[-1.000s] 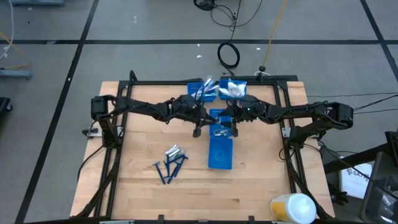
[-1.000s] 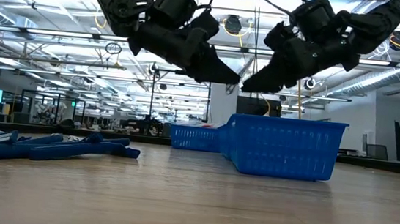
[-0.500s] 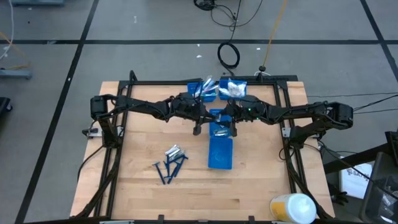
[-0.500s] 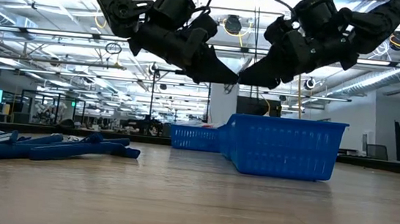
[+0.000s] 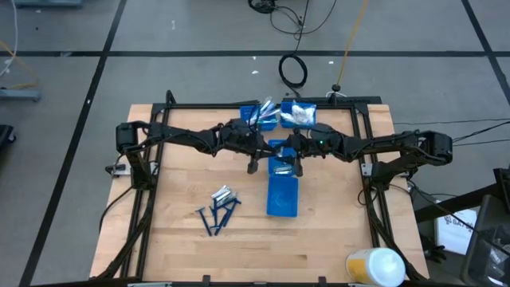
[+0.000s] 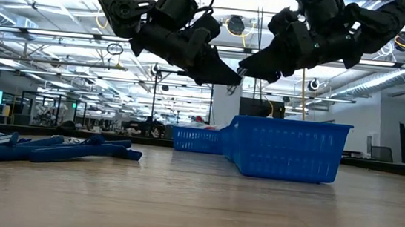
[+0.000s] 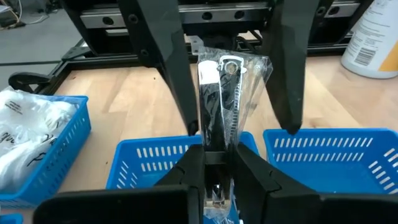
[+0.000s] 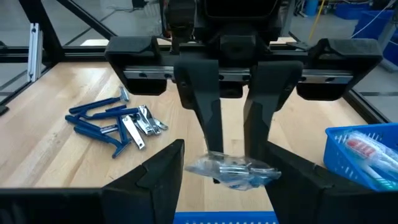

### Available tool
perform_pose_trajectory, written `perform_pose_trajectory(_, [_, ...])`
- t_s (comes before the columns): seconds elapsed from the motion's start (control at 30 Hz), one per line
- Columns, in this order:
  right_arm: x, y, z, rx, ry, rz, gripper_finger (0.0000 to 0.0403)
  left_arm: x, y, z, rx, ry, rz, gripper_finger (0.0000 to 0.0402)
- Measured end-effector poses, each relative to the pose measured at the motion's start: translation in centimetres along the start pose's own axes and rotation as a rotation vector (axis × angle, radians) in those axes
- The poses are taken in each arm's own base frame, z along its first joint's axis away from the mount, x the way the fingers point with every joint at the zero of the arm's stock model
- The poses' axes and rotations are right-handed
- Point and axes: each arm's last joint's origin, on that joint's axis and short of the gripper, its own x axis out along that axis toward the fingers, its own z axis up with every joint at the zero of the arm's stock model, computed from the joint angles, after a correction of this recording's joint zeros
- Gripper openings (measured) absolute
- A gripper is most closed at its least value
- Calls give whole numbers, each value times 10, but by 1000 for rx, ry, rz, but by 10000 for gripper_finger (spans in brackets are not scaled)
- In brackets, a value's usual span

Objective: Pick & Place Travel size toiletries
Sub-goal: Put the nail clipper into the center blue bin

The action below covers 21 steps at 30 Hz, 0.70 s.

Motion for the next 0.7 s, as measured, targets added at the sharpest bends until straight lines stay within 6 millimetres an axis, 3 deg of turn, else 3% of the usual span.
perform_pose_trajectory(0.43, [0,0,-2,-21,17,-6,188,1,-2,0,-2,0,-5,49])
perform_pose_trajectory(0.7, [0,0,-2,-54,16,-7,91,1,-2,0,-3,-1,-8,43])
